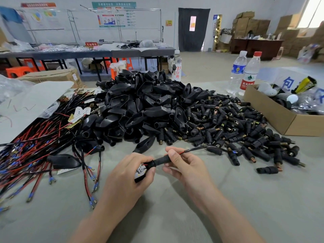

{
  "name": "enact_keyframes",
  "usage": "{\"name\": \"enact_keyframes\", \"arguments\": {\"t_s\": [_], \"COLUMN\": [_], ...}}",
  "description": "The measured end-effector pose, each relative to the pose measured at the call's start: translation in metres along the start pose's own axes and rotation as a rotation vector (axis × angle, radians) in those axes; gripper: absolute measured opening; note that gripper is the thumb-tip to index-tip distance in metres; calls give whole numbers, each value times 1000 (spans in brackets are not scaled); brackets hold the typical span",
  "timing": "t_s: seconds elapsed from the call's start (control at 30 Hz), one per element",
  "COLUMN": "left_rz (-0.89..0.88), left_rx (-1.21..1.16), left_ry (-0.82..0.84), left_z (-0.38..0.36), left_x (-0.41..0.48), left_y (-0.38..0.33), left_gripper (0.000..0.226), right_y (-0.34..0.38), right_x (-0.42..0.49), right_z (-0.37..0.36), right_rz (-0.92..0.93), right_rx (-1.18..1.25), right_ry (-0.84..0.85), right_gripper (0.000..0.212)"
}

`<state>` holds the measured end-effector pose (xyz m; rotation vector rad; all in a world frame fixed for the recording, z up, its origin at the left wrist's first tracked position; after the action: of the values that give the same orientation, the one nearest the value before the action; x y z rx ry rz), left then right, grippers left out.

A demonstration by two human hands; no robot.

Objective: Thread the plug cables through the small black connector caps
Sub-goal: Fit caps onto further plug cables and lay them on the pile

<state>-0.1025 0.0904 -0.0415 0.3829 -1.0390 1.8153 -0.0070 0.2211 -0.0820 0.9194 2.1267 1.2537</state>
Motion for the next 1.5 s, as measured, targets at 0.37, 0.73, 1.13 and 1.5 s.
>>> {"name": "enact_keyframes", "arguments": {"t_s": [0.37, 0.73, 1.13, 1.5], "left_rz": [-92, -57, -66, -37], "left_rx": [25, 48, 57, 71], "left_ry": [6, 19, 47, 47], "left_z": [-4, -3, 1, 5], "left_x": [0, 1, 0, 2], "left_y": [-12, -5, -10, -3], "left_gripper": [24, 27, 26, 26], "right_y": [-14, -14, -12, -8], "right_x": [-1, 0, 5, 2], "right_z": [-9, -5, 5, 5], "right_rz": [-57, -80, -20, -10], "right_rx": [-59, -38, -187, -159], "right_ry": [48, 20, -24, -42], "right_gripper": [35, 32, 20, 14]}}
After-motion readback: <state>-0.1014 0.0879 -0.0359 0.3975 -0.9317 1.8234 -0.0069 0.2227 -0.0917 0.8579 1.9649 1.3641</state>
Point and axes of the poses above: each hand's wrist, its own x-axis towards the middle knuckle, its own z-axis out of the back of the hand, y = z × x, the point moved 8 cm from there along x, towards the middle knuckle, and after that the axes turned 7 degrees about -y, right-handed, at the moved point
